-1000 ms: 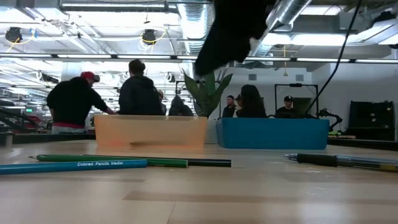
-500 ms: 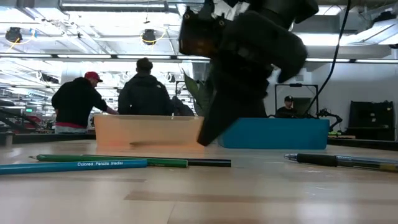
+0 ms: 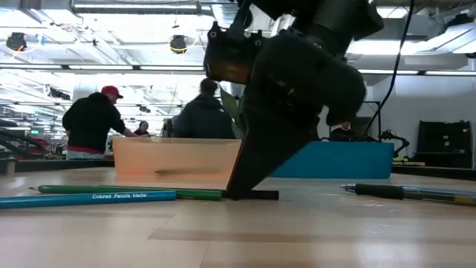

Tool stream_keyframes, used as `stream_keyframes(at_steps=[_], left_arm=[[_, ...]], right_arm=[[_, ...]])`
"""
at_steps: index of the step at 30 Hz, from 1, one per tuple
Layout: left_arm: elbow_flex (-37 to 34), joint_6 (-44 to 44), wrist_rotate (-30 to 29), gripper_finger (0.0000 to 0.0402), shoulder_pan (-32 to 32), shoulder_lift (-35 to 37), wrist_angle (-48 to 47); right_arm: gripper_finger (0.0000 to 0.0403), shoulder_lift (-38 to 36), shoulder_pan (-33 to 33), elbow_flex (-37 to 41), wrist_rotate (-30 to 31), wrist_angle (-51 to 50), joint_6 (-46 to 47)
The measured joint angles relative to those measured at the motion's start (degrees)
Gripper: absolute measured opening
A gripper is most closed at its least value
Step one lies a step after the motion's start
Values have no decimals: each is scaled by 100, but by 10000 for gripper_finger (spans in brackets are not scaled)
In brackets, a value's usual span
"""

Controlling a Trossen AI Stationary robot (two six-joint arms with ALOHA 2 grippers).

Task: Sort pens & pencils
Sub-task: Put the black pencil into the blue bin

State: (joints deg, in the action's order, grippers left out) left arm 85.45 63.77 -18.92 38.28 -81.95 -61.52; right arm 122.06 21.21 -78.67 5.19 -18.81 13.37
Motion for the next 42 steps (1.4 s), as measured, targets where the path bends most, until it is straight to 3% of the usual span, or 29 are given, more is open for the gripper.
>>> stream_keyframes(at_steps=[5,12,24,42], left_arm=[[-2,11,-6,167,0,0,-16],[-2,13,-118,167,0,0,-50],[-2,79,-129,167,0,0,-54],[-2,-11,-498,167,0,0,-85]], right_arm=[[108,-9,-7,-31,-37,-219,153],[14,-85,-68,-24,-85,-763,164],[5,-360,-178,39,-255,-1024,321],[0,-2436,-1047,694,-234,-1331,329]])
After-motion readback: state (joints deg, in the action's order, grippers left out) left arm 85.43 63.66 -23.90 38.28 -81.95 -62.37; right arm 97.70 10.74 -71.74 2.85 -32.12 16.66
